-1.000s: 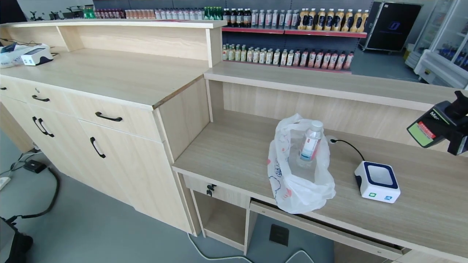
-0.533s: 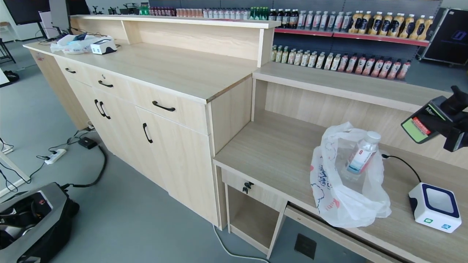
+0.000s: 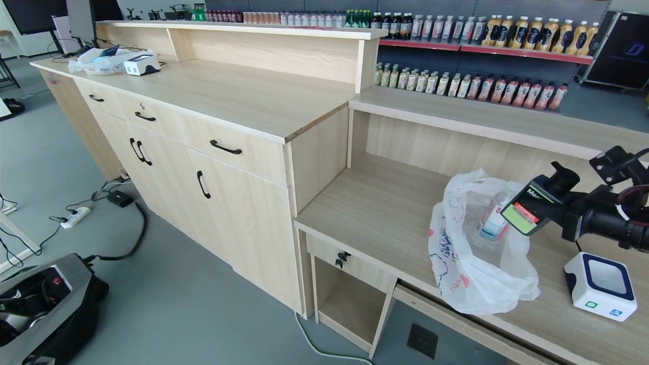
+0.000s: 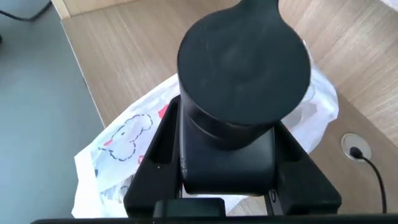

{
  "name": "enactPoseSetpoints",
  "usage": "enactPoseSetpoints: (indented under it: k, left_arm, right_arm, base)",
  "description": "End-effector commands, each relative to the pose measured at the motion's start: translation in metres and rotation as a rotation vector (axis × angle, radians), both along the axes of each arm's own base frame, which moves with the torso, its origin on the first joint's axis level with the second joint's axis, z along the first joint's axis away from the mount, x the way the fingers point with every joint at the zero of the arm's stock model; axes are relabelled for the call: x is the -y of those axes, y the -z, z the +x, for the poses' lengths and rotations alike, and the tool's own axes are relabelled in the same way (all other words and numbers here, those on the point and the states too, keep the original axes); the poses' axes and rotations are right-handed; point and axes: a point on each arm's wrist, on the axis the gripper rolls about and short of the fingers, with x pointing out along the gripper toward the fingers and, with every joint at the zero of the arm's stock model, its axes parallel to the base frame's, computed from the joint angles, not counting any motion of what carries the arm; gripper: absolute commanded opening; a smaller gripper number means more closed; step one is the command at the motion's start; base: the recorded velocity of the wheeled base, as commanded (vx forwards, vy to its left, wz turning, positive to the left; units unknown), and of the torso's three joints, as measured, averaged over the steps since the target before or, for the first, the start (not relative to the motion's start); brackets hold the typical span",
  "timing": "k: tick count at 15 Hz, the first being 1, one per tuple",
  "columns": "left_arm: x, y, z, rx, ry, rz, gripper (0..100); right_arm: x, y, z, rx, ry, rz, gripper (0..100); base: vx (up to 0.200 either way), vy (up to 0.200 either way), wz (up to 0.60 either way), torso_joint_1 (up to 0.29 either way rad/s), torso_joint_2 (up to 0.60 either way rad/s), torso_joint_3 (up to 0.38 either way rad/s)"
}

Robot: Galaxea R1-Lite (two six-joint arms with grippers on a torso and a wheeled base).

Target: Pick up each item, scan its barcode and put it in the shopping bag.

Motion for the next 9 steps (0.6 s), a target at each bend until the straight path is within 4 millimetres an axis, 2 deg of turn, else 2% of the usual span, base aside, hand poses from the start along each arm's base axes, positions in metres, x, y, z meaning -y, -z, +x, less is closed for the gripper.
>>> enactPoseSetpoints:
  k: [1, 5, 9]
  left_arm:
    - [0.000, 0.000, 0.000, 0.000, -0.001, 0.000, 100]
    - [0.000, 0.000, 0.000, 0.000, -0.001, 0.000, 100]
    - [0.000, 0.000, 0.000, 0.000, -0.001, 0.000, 100]
  right_arm:
    - [0.000, 0.029, 0.016, -0.091, -0.017, 0.020, 0]
    - [0.002, 0.057, 0.030, -0.157, -0.032, 0.002, 0]
    - [-0.005, 0.068, 0.040, -0.146, -0.059, -0.004, 0]
  base:
    - [0.000, 0.000, 0.00, 0.000, 0.00, 0.000]
    - [0.000, 0.000, 0.00, 0.000, 0.00, 0.000]
    - [0.000, 0.000, 0.00, 0.000, 0.00, 0.000]
